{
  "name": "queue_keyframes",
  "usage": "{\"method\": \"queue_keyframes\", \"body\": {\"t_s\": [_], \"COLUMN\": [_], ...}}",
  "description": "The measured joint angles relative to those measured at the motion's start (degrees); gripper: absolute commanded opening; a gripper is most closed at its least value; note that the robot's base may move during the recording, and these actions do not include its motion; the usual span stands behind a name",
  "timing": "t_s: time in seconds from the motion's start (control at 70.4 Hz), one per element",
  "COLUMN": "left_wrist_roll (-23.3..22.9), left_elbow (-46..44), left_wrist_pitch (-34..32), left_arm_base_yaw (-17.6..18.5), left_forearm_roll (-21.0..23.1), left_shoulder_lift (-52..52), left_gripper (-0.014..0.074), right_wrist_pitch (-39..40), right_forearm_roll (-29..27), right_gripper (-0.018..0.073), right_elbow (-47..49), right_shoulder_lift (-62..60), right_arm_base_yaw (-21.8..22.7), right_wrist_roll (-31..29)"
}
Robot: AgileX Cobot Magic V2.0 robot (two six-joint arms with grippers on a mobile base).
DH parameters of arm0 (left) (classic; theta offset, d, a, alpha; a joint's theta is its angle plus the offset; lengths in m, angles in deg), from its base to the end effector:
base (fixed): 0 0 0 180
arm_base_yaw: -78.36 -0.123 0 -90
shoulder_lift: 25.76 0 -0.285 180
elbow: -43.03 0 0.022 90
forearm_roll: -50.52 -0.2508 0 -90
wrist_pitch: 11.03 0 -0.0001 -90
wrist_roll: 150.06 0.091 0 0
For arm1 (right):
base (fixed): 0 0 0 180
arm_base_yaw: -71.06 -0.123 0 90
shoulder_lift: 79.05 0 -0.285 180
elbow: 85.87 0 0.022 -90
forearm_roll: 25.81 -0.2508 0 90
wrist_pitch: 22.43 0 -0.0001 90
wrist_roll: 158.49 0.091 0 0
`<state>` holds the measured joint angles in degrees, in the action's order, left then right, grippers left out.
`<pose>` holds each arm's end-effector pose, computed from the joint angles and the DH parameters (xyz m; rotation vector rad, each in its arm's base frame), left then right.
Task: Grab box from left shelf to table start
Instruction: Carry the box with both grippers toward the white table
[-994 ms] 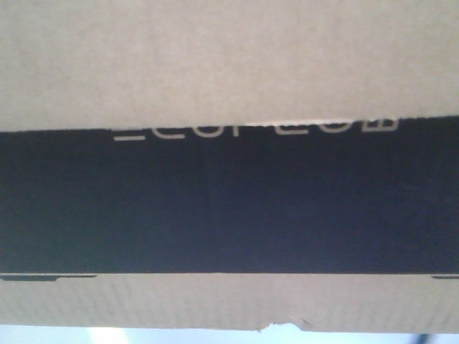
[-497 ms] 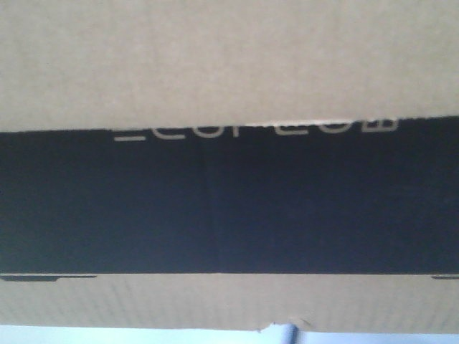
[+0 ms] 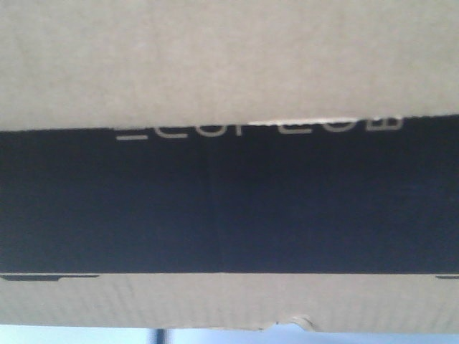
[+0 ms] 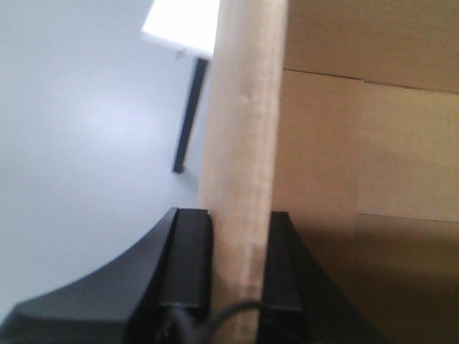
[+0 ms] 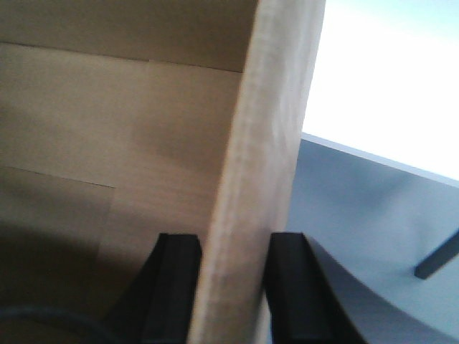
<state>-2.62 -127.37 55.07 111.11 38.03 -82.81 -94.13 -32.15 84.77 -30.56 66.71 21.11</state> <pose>0.1212 -0.0565 0.4217 0.0052 2.3103 -0.3129 0.0806 0.0157 0.4309 -0.1103 2.2579 0.1740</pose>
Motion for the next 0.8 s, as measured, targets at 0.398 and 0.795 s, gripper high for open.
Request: {"method": "queue_keyframes", "body": {"t_s": [0.398,0.795], "left_wrist_roll": [0.0,0.0], "left_elbow": [0.0,0.0], "left_wrist_pitch": [0.0,0.0], "left_arm_base_yaw": [0.0,0.0], "left_forearm_roll": [0.1,0.1], "left_shoulder_lift": [0.0,0.0], "left_gripper": [-0.0096,-0.0096], "right_wrist_pitch": [0.0,0.0], "right_forearm_roll": [0.1,0.1], "right_gripper": [0.006,0.006], "right_elbow": [0.0,0.0], "right_shoulder_lift": [0.0,0.0], "right_arm_base_yaw": [0.0,0.0], "right_wrist_roll": [0.0,0.0]}}
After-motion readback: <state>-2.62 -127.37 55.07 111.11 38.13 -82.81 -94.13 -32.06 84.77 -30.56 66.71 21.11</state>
